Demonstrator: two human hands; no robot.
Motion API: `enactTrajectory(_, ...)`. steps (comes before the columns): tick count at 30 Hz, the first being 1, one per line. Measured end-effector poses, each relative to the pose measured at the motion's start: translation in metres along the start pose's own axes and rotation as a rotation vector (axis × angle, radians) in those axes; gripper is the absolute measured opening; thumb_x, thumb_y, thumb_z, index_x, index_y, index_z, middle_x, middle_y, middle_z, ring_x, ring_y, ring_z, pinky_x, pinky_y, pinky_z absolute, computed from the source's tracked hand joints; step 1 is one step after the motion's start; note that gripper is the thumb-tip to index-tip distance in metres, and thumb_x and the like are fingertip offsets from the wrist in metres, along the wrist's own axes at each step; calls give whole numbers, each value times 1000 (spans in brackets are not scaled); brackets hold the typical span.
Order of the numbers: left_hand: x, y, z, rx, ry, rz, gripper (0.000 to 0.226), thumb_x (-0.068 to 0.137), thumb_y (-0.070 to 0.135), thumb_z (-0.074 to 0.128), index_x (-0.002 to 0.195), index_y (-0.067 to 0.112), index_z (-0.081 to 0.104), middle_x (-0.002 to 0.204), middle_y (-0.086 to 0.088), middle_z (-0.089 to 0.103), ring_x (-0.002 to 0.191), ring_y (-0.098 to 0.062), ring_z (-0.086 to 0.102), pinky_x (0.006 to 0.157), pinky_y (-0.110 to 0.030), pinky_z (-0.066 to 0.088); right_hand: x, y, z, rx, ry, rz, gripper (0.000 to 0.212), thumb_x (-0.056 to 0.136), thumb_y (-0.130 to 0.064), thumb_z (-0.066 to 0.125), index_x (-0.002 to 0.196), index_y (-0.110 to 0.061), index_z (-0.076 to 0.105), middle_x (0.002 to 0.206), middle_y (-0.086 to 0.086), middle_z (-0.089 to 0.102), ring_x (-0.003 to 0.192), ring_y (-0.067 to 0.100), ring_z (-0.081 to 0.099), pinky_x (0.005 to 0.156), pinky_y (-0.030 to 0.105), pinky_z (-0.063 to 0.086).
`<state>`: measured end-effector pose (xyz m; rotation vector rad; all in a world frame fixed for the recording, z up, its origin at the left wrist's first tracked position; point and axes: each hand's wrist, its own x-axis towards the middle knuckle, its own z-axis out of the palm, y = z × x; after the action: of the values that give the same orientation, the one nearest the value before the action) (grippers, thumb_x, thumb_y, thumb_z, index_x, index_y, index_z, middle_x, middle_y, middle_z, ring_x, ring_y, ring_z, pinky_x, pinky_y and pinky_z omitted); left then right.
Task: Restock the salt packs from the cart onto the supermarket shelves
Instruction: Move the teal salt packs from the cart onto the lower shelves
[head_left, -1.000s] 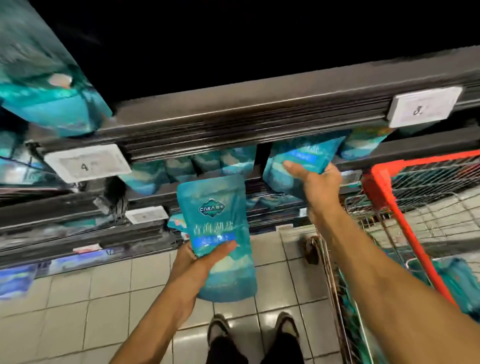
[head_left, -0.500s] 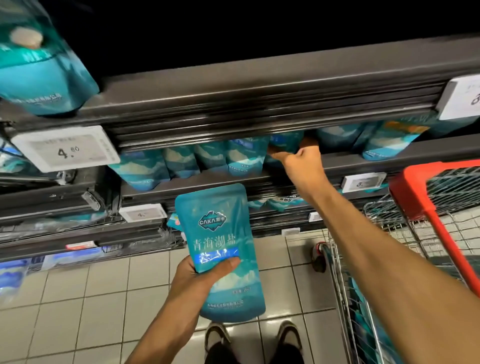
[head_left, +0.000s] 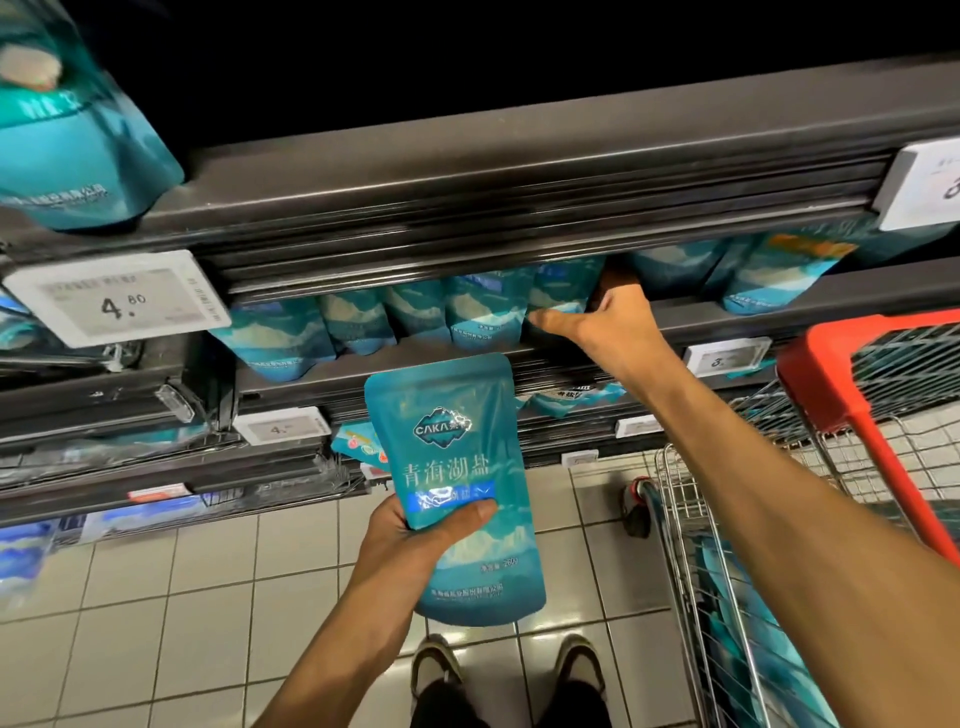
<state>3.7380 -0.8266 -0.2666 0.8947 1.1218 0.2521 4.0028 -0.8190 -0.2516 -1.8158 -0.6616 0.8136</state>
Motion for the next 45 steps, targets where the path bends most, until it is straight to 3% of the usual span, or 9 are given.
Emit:
enactTrajectory(2,3,2,2,11,-9,5,49,49,35,90,95,27,76,102,-5,76,95,-25,74,93,-49,54,-13,5,-7,-30,48,-26,38,73,-16,88,104,-8,68,101,-2,76,96,11,72,87,33,58)
enactTrajectory(5,5,6,8,35,-49,20,51,48,37,94,95,28,77,101,-5,77,95,-24,74,94,-48,54,-58,17,-14,-11,220,-131,62,75,-21,86,127,-13,54,126,-1,62,121,11,58,107,32,45)
enactTrajectory(8,9,11,23,67,-105,55,51,46,40,96,93,31,77,100,-3,77,94,-22,74,90,-41,55,-115,32,-18,155,215,-91,54,78,-38,82,122,-20,58,114,3,64,110,13,62,96,36,52)
enactTrajectory(12,14,16,56,141,-208,137,40,55,37,85,93,30,78,98,1,77,93,-17,74,78,-26,57,-164,43,-18,349,-309,108,40,77,-24,82,115,-27,69,114,2,73,109,18,69,91,32,56)
enactTrajectory(17,16,25,101,353,-325,224,33,77,24,81,108,26,68,101,10,76,92,-4,71,72,-15,54,-167,59,-33,467,-32,181,40,68,6,80,105,-9,73,101,13,77,93,26,73,77,27,58)
enactTrajectory(27,43,41,91,277,24,435,21,99,31,50,105,20,67,97,2,73,96,-6,68,76,-25,56,-85,55,-68,371,428,25,39,70,9,81,100,-13,70,99,2,77,85,11,73,82,27,59)
enactTrajectory(32,47,31,78,212,75,393,26,102,27,45,97,22,70,95,-4,74,92,-11,68,61,-18,55,-35,44,-64,315,431,-30,36,71,1,84,97,-20,69,100,4,76,94,20,73,89,38,59)
enactTrajectory(37,45,23,67,152,93,361,26,97,37,50,96,22,71,95,-4,74,92,-13,69,62,-23,57,6,37,-55,66,439,-41,33,73,-15,87,92,4,67,93,18,74,91,35,71,81,49,57)
enactTrajectory(45,42,21,56,139,154,341,28,103,24,43,101,15,69,92,-4,74,86,-8,68,60,-24,57,23,35,-35,-155,257,-66,11,80,-16,81,78,-13,71,81,10,75,84,23,73,71,48,57)
